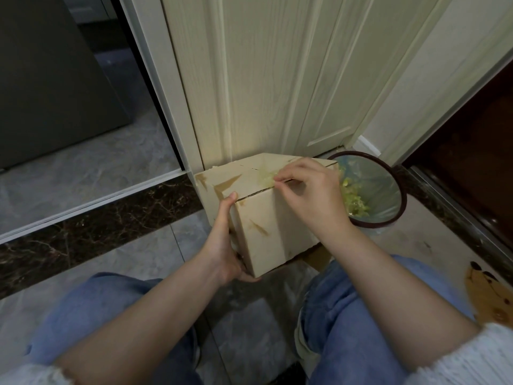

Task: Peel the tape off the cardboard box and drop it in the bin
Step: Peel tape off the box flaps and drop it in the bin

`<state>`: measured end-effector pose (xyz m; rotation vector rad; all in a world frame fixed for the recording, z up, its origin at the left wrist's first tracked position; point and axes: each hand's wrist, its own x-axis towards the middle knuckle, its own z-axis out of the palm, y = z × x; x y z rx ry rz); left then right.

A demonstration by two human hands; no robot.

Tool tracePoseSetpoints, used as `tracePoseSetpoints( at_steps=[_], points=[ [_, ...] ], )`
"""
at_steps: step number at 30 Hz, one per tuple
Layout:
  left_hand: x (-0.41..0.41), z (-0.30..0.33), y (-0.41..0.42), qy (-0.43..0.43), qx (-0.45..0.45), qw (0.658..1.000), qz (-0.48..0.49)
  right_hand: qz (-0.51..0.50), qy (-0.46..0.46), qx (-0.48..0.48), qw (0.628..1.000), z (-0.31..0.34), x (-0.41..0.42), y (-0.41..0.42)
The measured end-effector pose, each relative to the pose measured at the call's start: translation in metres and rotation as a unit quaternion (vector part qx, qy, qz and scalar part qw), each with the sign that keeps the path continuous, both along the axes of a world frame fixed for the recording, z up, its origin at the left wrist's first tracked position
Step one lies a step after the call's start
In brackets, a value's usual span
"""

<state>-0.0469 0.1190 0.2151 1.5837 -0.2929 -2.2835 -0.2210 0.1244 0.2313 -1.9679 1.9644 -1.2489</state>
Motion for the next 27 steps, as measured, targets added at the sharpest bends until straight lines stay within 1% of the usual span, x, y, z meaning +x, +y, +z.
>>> tracePoseSetpoints(
  at_steps=[5,8,12,17,21,25,27],
  points=[
    [0.001,-0.003,0.000,-0.018,-0.019,1.000,-0.009,0.013,0.008,0.060,0.998,-0.003,0.006,0.001],
    [0.001,-0.004,0.001,-0.022,-0.032,0.999,-0.019,0.004,0.016,0.044,0.999,-0.003,0.004,0.000],
    [0.001,-0.003,0.002,-0.016,-0.042,0.999,-0.030,-0.031,0.042,0.028,0.998,-0.003,0.003,0.000],
    [0.001,-0.001,0.002,-0.008,-0.050,0.998,-0.045,-0.035,0.013,0.061,0.997,0.004,0.003,0.002],
    [0.002,-0.003,0.003,-0.024,-0.062,0.996,-0.054,-0.087,-0.074,0.073,0.991,0.011,-0.005,0.003],
    [0.004,-0.005,0.002,-0.034,-0.062,0.996,-0.055,-0.085,-0.086,0.075,0.990,0.012,-0.013,0.004],
    [0.005,-0.005,0.003,-0.033,-0.057,0.996,-0.053,-0.071,-0.072,0.077,0.992,0.010,-0.015,0.005]
  ],
)
